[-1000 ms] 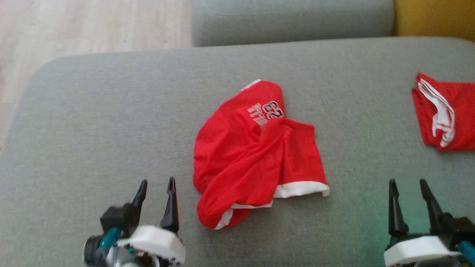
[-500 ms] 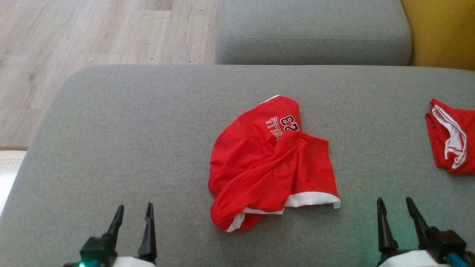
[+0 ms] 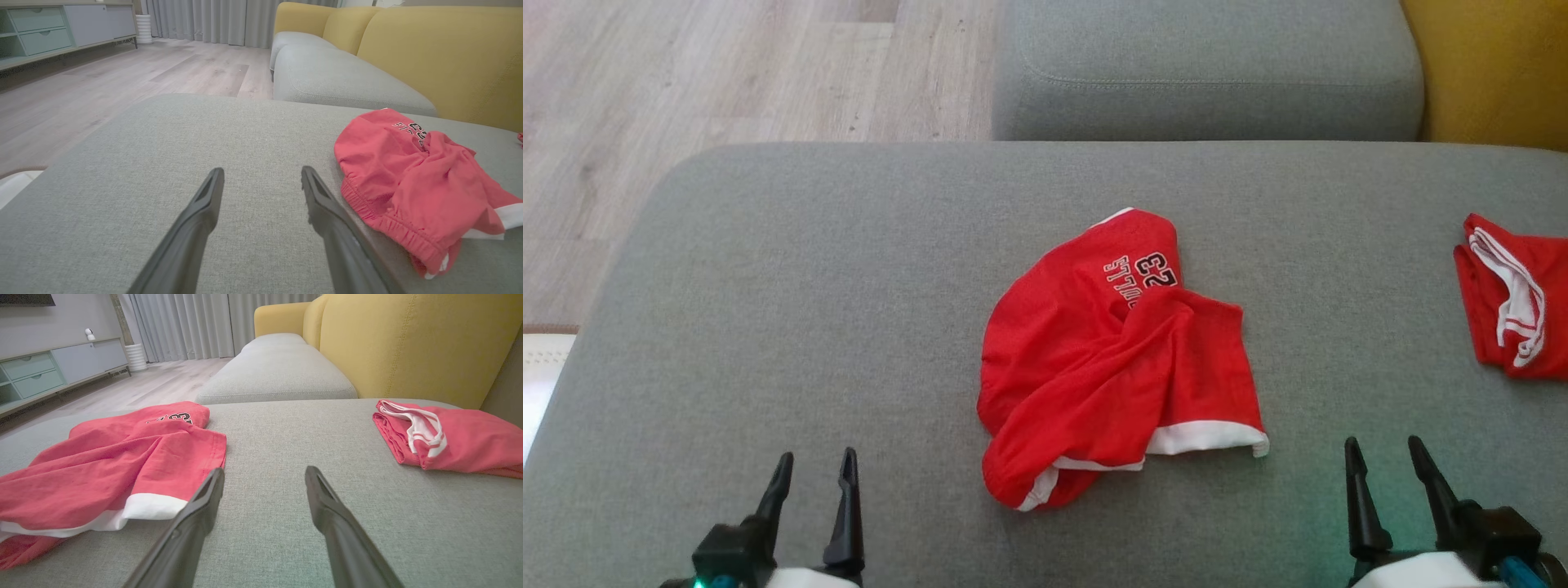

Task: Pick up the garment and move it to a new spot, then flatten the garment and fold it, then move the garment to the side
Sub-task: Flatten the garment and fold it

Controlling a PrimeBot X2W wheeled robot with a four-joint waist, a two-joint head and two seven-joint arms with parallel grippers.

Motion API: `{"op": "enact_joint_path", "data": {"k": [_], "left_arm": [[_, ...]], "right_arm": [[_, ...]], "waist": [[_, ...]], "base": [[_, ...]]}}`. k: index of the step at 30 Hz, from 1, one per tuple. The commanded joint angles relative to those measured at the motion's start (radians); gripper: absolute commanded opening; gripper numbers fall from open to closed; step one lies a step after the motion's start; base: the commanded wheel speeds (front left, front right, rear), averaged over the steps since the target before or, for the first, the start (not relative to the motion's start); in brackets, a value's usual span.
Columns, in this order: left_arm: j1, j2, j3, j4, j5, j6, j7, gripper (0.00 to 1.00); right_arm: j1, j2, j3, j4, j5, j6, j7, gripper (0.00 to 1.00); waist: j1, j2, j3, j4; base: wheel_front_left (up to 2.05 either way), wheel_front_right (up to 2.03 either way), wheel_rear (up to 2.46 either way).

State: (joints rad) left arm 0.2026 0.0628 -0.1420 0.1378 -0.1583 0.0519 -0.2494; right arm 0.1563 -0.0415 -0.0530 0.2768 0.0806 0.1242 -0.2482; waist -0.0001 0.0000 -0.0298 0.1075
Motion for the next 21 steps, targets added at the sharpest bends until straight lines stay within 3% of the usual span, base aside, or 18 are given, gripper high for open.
{"op": "enact_joint_path", "data": {"k": [1,9,13,17,21], "left_arm": [[-0.034,-0.006,0.044,-0.024,0.012,-0.006,-0.012,1.00],[-0.035,-0.011,0.030,-0.021,0.020,-0.026,-0.012,1.00],[-0.028,-0.012,-0.070,0.010,-0.074,-0.046,0.000,1.00],[-0.028,-0.012,-0.183,0.027,-0.203,-0.031,0.157,1.00],[-0.030,-0.012,-0.246,0.011,-0.235,-0.023,0.270,1.00]], "right_arm": [[-0.028,-0.009,0.025,-0.026,-0.002,0.007,-0.014,1.00],[-0.033,-0.009,0.032,-0.032,0.007,0.007,-0.014,1.00],[-0.049,-0.009,0.064,-0.028,0.040,0.007,-0.014,1.00],[-0.089,-0.009,0.143,0.057,0.023,0.007,0.014,1.00],[-0.130,-0.009,0.194,0.109,0.031,0.007,0.059,1.00]], "waist": [[0.0001,0.0000,0.002,-0.001],[0.0001,0.0000,0.005,-0.003],[0.0001,0.0000,0.009,-0.001],[0.0001,0.0000,0.020,0.001],[0.0001,0.0000,0.034,0.004]], "base": [[0.00,0.00,0.00],[0.00,0.00,0.00],[0.00,0.00,0.00],[0.00,0.00,0.00],[0.00,0.00,0.00]]}}
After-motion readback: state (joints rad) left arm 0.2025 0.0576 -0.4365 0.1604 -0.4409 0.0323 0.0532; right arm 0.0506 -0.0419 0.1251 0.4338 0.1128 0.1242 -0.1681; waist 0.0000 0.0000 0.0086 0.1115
